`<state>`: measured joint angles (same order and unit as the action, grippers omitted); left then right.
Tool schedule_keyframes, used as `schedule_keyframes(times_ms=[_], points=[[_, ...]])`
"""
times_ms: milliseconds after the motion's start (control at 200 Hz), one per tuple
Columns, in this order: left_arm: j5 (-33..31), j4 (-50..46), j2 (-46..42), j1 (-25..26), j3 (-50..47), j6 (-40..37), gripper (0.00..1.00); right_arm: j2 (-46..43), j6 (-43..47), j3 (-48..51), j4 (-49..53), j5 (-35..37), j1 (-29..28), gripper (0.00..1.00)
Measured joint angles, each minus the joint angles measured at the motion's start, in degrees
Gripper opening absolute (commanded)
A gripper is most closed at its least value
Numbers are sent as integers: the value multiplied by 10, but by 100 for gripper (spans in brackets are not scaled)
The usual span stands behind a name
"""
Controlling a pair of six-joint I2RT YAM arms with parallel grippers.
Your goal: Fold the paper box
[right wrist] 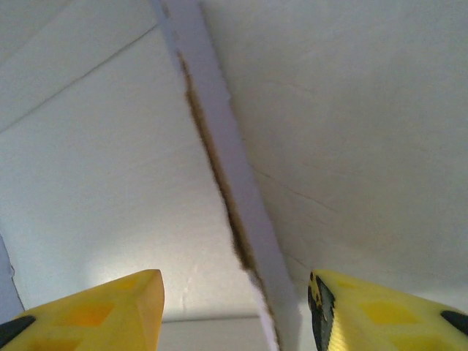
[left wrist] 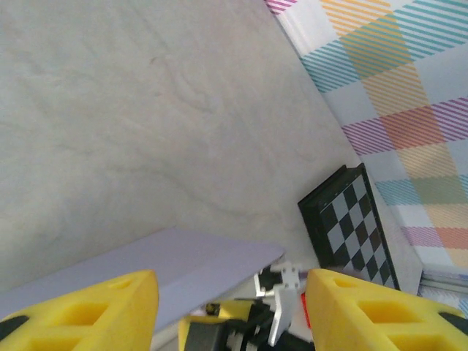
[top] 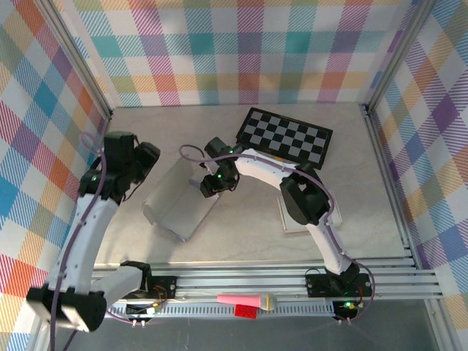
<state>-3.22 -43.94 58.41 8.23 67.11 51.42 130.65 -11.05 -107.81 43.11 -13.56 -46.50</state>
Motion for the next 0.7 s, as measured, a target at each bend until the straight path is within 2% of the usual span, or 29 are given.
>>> schedule_keyframes(times_ms=[170,295,535,700], points=[[-12,-88,-102,0,-9,-5,54,31,-2,-45,14,17,-7,46],[-15,-138,-144,0,-19,-9,53,40,-14,-49,22,52,-7,37],[-15,-165,-143,0,-25,-24,52,33,-80,-24,26,146,-5,27],[-3,-159,-138,0,-47,-33,52,-24,-163,60,37,195,9,24]])
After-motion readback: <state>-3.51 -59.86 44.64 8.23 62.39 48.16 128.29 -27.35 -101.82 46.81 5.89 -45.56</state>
